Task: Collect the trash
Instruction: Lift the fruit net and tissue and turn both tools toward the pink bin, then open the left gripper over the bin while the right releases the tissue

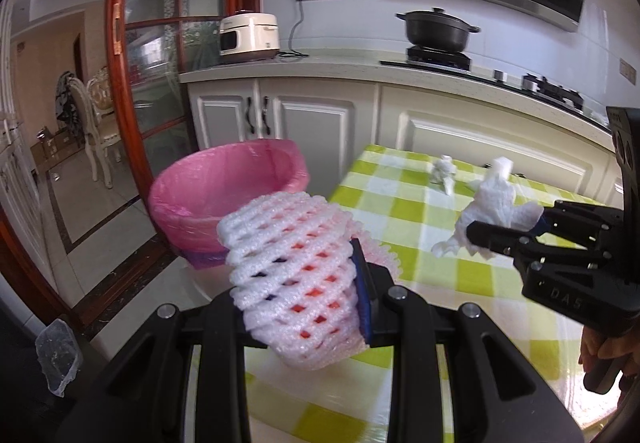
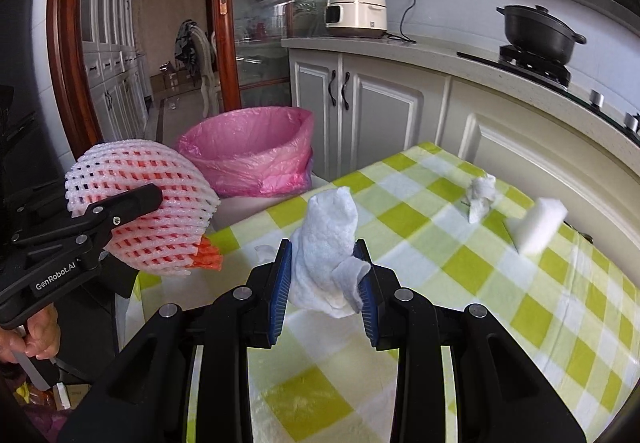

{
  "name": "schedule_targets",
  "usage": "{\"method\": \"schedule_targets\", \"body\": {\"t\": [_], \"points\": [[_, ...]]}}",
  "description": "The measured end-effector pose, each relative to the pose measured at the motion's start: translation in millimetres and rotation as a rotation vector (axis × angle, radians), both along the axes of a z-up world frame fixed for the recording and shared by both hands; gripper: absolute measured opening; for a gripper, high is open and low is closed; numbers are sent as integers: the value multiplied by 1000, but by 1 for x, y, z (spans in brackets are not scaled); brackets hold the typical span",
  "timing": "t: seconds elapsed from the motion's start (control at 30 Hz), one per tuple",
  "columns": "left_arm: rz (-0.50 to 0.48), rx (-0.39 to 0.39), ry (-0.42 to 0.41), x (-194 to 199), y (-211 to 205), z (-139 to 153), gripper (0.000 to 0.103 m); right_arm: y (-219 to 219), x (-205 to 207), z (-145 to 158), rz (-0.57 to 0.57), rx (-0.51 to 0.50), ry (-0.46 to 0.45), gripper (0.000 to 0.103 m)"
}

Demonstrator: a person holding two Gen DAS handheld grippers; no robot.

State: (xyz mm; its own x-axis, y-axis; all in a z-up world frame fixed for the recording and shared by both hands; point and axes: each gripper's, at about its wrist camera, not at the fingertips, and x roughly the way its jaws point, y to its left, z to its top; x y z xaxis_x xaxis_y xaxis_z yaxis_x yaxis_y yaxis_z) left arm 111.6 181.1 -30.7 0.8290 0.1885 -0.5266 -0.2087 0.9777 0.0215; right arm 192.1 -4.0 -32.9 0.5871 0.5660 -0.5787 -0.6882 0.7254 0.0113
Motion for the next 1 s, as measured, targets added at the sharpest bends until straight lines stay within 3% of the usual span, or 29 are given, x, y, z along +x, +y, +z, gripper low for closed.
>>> {"method": "schedule_targets", "body": {"t": [0.5, 0.73, 1.0], "points": [[136, 20, -46, 52, 88, 35, 30, 97, 57, 33, 161, 44, -19, 31], [186, 22, -42, 99, 139, 34, 31, 133, 96, 31, 188, 86, 45, 31], [191, 19, -16, 141, 180, 22, 35, 174, 127, 17, 214, 68, 89, 32]]}}
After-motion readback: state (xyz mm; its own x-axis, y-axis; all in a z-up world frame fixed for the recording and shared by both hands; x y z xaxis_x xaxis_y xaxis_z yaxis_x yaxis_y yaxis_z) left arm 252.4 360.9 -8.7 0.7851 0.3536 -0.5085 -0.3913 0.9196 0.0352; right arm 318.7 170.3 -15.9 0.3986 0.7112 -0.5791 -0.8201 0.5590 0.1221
